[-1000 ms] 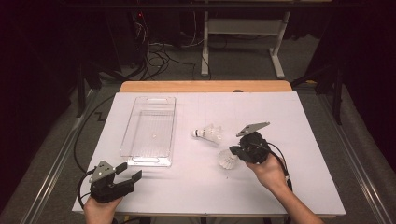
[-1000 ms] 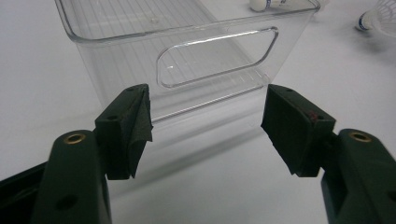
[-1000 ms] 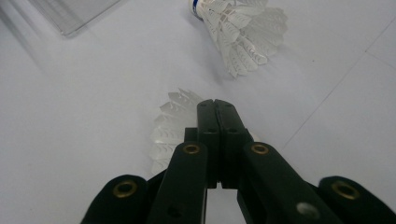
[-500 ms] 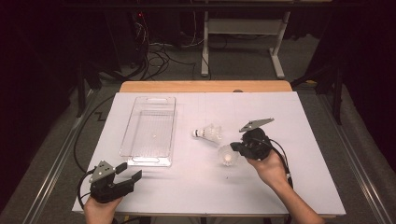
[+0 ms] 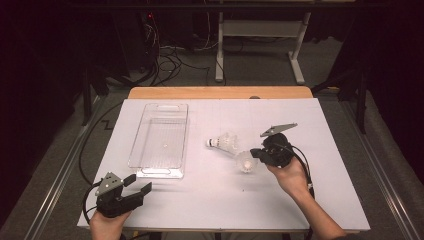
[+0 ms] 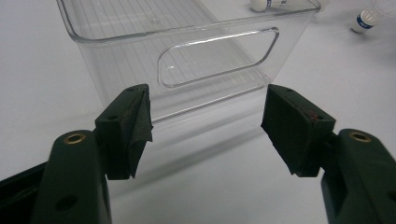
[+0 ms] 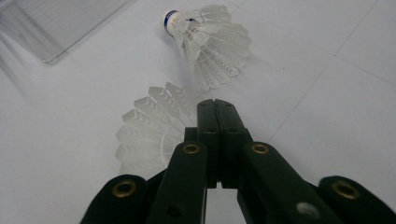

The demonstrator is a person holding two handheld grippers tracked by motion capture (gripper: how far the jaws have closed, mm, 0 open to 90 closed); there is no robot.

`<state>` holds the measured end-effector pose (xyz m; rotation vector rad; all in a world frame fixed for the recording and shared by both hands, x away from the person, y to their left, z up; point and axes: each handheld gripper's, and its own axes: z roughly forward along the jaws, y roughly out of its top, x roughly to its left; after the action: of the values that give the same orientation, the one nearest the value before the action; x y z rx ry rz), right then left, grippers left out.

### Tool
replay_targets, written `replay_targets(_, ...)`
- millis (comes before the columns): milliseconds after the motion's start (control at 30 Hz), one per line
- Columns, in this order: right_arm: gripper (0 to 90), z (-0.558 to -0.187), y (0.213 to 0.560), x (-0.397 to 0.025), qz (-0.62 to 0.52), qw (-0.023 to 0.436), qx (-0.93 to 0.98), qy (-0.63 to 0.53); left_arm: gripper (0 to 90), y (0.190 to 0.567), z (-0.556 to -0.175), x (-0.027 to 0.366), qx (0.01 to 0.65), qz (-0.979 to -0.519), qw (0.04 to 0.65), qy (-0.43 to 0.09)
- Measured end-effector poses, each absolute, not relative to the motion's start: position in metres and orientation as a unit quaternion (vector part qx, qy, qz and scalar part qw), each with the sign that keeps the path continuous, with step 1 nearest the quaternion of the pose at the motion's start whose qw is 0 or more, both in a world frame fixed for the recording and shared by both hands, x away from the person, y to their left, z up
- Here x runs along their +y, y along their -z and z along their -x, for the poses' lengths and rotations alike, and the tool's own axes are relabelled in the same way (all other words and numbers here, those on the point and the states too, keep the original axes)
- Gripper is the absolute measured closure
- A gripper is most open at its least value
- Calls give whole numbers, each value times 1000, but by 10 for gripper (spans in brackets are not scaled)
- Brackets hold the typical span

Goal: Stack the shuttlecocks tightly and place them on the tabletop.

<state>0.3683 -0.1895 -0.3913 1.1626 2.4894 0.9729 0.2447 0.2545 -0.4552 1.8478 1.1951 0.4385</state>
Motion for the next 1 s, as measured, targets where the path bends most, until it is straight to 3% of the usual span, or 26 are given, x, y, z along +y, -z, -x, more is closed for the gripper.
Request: replay_targets(1000, 863, -380, 400, -210, -427, 129, 838, -315, 335, 455, -245, 254, 479, -742, 435, -175)
